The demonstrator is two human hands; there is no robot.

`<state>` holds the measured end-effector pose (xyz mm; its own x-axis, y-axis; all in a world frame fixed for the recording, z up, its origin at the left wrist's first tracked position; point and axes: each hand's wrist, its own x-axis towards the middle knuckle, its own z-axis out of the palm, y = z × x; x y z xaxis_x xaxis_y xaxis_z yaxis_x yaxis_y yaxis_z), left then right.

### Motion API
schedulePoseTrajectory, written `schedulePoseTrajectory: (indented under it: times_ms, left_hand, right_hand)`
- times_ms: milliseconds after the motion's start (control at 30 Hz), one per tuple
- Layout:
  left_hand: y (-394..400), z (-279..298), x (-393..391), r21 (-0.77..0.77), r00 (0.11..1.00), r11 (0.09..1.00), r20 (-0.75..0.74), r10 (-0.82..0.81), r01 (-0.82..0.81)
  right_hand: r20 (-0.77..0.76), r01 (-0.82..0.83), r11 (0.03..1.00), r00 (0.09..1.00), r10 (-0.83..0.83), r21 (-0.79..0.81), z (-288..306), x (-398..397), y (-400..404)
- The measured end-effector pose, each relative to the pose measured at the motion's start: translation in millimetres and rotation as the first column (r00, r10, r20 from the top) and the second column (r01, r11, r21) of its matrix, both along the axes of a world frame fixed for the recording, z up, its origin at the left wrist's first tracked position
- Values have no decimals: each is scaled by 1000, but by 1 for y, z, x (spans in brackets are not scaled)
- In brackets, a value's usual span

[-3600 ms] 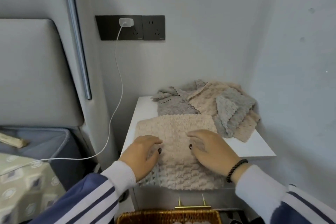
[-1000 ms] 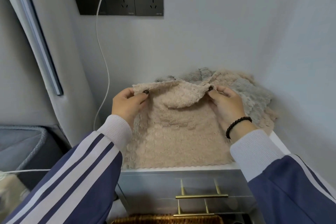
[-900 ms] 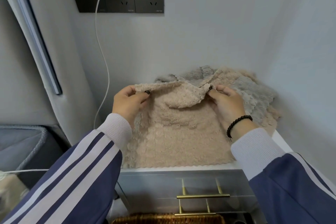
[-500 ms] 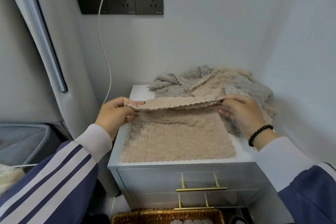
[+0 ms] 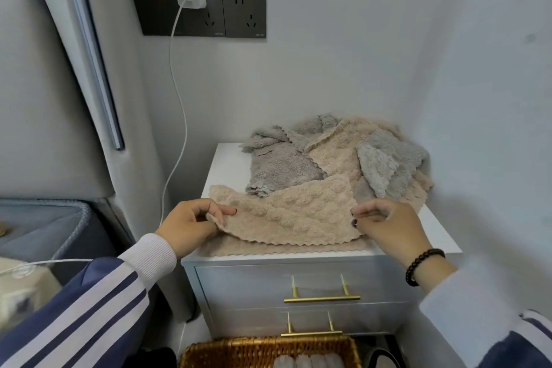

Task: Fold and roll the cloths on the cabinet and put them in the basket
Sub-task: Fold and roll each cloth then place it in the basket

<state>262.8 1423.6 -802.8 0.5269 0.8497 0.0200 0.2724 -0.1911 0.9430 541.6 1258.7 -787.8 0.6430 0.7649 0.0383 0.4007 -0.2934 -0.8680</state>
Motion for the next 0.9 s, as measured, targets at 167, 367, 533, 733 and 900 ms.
schedulePoseTrajectory:
  times_ms: [167, 367, 533, 733, 900]
  left_hand:
    - [1, -4, -11, 81, 992, 996, -121, -29, 39]
    - [4, -4, -18, 109, 971, 984, -208, -119, 144]
    - [5, 7, -11, 1, 998, 998, -41, -57, 57]
    - [2, 2, -5, 237, 964, 969, -232, 128, -72]
    - [3, 5, -6, 259, 941, 966, -324, 102, -16]
  right_hand:
    - [97, -36, 994, 994, 46, -105, -3, -8, 0]
    - [133, -51, 983, 988, 75, -176, 0, -8, 4]
    - [102, -76, 980, 990, 96, -184, 5, -5, 6]
    - [127, -112, 967, 981, 144, -227, 7, -3, 5]
    - [91, -156, 946, 978, 189, -284, 7, 0, 6]
